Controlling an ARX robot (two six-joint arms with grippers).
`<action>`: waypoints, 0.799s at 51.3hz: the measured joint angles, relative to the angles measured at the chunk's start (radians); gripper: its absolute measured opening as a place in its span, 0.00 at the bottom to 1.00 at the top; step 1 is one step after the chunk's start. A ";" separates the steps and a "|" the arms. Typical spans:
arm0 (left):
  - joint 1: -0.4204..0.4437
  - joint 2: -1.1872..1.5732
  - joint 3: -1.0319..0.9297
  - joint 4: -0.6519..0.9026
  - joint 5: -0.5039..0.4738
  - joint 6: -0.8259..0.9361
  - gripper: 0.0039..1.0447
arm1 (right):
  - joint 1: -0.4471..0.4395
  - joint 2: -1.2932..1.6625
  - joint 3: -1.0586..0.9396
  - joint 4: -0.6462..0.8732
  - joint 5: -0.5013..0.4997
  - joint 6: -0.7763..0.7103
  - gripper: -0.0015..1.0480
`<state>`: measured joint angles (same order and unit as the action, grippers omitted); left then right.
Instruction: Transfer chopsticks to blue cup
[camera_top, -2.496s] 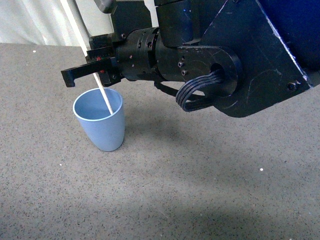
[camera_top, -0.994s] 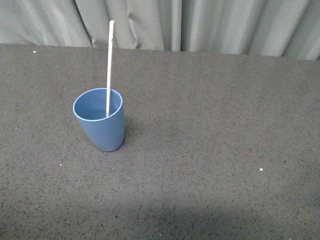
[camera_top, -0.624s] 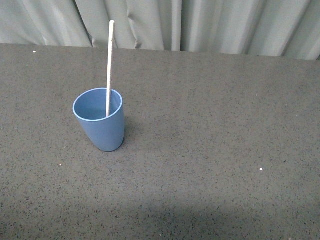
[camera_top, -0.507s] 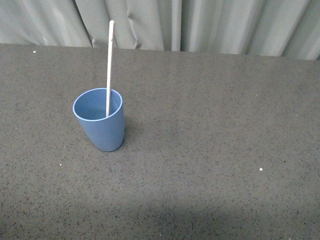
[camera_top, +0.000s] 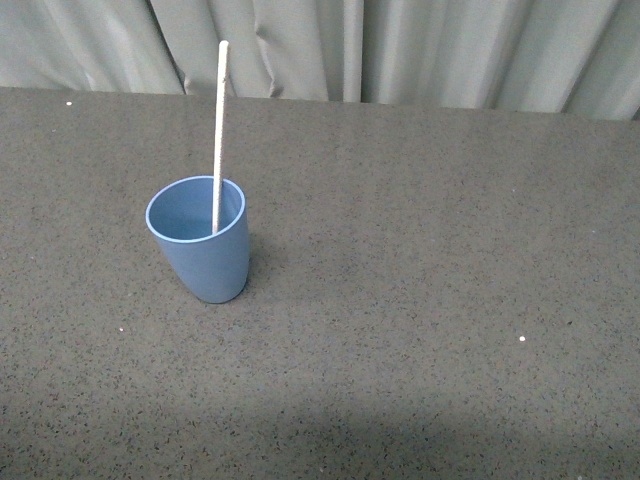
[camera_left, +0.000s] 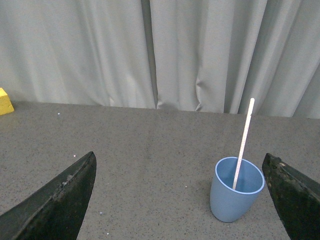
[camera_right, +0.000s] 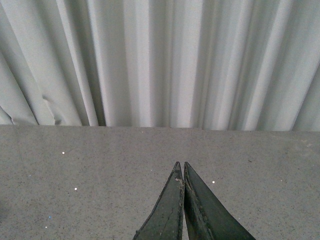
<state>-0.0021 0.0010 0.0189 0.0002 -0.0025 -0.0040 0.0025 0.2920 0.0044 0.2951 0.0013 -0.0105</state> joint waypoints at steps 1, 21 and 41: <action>0.000 0.000 0.000 0.000 0.000 0.000 0.94 | 0.000 -0.007 0.000 -0.007 0.000 0.000 0.01; 0.000 0.000 0.000 0.000 0.000 0.000 0.94 | 0.000 -0.113 0.000 -0.113 0.000 0.000 0.01; 0.000 0.000 0.000 0.000 0.000 0.000 0.94 | 0.000 -0.287 0.001 -0.293 -0.003 0.000 0.08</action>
<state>-0.0021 0.0010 0.0189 0.0002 -0.0021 -0.0040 0.0025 0.0051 0.0051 0.0017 -0.0013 -0.0109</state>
